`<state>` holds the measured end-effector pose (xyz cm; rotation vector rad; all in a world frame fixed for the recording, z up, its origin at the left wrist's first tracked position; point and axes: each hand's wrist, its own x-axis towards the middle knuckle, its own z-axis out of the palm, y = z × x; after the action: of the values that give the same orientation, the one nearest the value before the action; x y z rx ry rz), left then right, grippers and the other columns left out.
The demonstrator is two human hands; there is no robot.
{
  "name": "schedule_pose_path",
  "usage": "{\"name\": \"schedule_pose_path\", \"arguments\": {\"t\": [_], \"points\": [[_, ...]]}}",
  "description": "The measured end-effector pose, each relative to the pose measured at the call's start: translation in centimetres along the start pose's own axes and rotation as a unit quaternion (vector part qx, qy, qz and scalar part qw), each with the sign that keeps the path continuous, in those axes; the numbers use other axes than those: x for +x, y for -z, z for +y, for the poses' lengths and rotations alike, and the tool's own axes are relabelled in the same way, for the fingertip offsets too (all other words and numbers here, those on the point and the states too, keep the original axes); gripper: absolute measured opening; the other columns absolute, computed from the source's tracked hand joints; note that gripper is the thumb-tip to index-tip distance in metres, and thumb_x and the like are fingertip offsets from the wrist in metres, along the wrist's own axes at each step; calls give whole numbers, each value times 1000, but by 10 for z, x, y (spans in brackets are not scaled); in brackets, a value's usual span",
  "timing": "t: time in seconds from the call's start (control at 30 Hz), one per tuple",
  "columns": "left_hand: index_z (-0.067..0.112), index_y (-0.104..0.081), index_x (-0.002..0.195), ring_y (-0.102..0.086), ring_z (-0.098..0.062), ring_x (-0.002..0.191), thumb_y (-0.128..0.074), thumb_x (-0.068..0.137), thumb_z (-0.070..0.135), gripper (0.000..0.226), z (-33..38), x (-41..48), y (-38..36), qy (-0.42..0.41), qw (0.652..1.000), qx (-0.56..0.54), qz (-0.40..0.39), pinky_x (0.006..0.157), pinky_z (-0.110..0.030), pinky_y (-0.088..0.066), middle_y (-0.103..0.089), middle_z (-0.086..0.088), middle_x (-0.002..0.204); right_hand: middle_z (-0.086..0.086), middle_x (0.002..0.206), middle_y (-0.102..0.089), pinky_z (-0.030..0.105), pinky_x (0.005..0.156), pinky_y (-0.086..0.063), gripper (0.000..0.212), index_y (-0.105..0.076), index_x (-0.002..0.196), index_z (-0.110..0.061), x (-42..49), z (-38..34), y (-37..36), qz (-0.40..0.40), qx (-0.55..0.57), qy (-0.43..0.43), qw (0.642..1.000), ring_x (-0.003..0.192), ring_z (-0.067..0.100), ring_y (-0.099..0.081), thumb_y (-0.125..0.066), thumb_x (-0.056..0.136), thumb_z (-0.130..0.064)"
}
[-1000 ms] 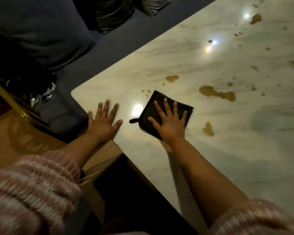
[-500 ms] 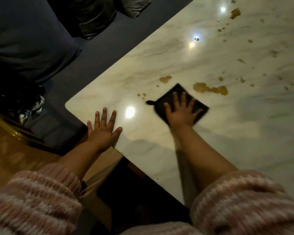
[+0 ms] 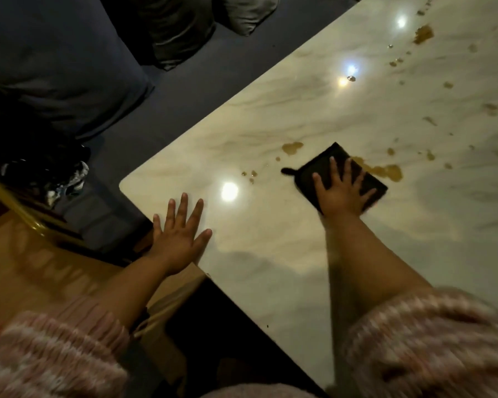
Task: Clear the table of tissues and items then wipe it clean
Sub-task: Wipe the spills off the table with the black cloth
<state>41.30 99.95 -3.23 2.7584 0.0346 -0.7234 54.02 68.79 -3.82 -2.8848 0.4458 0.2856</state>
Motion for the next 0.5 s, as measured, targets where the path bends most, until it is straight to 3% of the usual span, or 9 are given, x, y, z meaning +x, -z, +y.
{"name": "schedule_pose_path", "arguments": {"t": [0.07,0.13,0.2,0.27,0.37,0.5], "points": [[42,26,140,33,-17,136,8,74,77,77,-6,-3,-5,-19,999,-6,38,112,-47,14,40,9,145,-5,159,6,65,110,5,66,-1,149,-40,5,-50,-9,-8,6,36,999,145,31,10,-23,92,-64],[47,23,139,24,-12,140,8,72,79,77,-13,-5,-5,-32,997,-9,69,114,-46,7,33,15,147,-6,159,2,63,109,6,64,-4,148,-42,-21,-83,-24,-9,2,145,989,145,32,7,-26,91,-63],[48,17,141,14,-9,143,4,74,79,75,-23,-1,1,-10,994,-30,105,114,-46,3,26,18,149,-10,159,-4,59,111,5,64,-10,146,-46,-64,-84,-33,-10,-9,261,965,146,29,2,-24,87,-67],[47,18,141,17,-13,143,-2,77,75,73,-36,6,10,49,989,-47,129,113,-47,10,27,14,151,-14,158,-7,56,112,4,66,-13,144,-51,-82,-57,-30,-18,-15,322,946,147,24,-3,-21,82,-71],[41,25,138,28,-20,140,-8,79,69,73,-47,15,16,103,988,-48,103,111,-49,16,31,3,152,-16,157,-9,55,113,3,68,-13,143,-54,-46,-15,-14,5,-30,278,960,146,21,-5,-21,78,-74],[39,32,134,32,-23,138,-4,78,67,72,-47,18,16,104,990,-42,80,110,-49,18,36,0,150,-8,159,-1,64,111,2,65,-7,146,-47,31,-37,-1,8,-27,83,996,146,27,3,-26,88,-68]]}}
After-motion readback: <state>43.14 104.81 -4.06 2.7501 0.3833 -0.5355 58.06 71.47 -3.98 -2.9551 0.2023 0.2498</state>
